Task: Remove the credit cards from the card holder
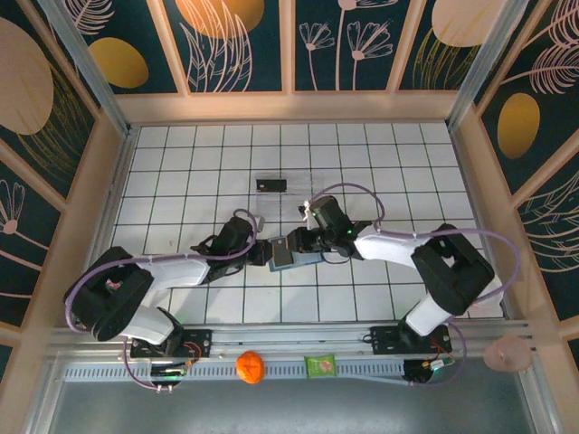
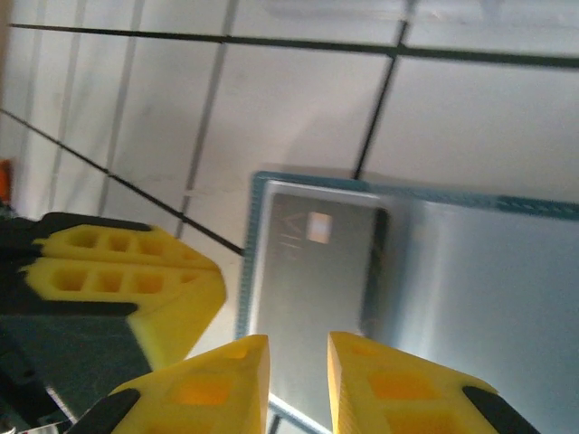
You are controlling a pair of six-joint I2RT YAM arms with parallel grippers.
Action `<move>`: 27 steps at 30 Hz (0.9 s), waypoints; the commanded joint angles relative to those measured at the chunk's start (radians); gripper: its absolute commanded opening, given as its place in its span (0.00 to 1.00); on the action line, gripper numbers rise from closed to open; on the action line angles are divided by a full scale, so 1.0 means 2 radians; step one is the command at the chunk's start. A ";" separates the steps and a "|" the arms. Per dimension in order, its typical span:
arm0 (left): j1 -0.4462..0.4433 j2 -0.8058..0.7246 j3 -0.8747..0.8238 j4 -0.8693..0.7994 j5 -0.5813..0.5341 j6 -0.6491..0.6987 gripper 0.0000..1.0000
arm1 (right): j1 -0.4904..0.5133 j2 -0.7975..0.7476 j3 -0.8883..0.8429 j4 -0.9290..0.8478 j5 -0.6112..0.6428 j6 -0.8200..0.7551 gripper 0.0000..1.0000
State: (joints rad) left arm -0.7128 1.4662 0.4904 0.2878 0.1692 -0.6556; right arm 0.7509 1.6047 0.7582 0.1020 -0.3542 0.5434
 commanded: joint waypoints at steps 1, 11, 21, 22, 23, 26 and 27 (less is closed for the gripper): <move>-0.001 0.013 0.002 0.010 -0.017 -0.006 0.07 | -0.006 0.017 0.014 -0.003 0.002 0.023 0.25; 0.000 0.047 0.015 -0.011 -0.030 0.002 0.01 | -0.004 0.034 0.014 -0.015 0.032 0.034 0.26; -0.001 0.069 0.018 -0.008 -0.023 0.005 0.00 | 0.000 0.049 0.019 -0.005 0.025 0.037 0.24; -0.001 0.070 0.018 -0.008 -0.023 0.005 0.00 | 0.000 0.052 0.020 -0.004 0.023 0.037 0.24; -0.001 0.071 0.018 -0.007 -0.022 0.006 0.00 | 0.000 0.054 0.020 -0.003 0.021 0.037 0.23; 0.000 0.074 0.017 -0.008 -0.019 0.007 0.00 | 0.000 0.057 0.019 0.005 0.013 0.039 0.21; 0.000 0.075 0.018 -0.007 -0.019 0.007 0.00 | 0.000 0.057 0.018 0.009 0.009 0.040 0.20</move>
State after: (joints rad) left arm -0.7128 1.5776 0.5278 0.3111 0.1303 -0.6575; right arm 0.7441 1.6981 0.7708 0.0978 -0.3161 0.6102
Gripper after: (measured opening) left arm 0.051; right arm 0.205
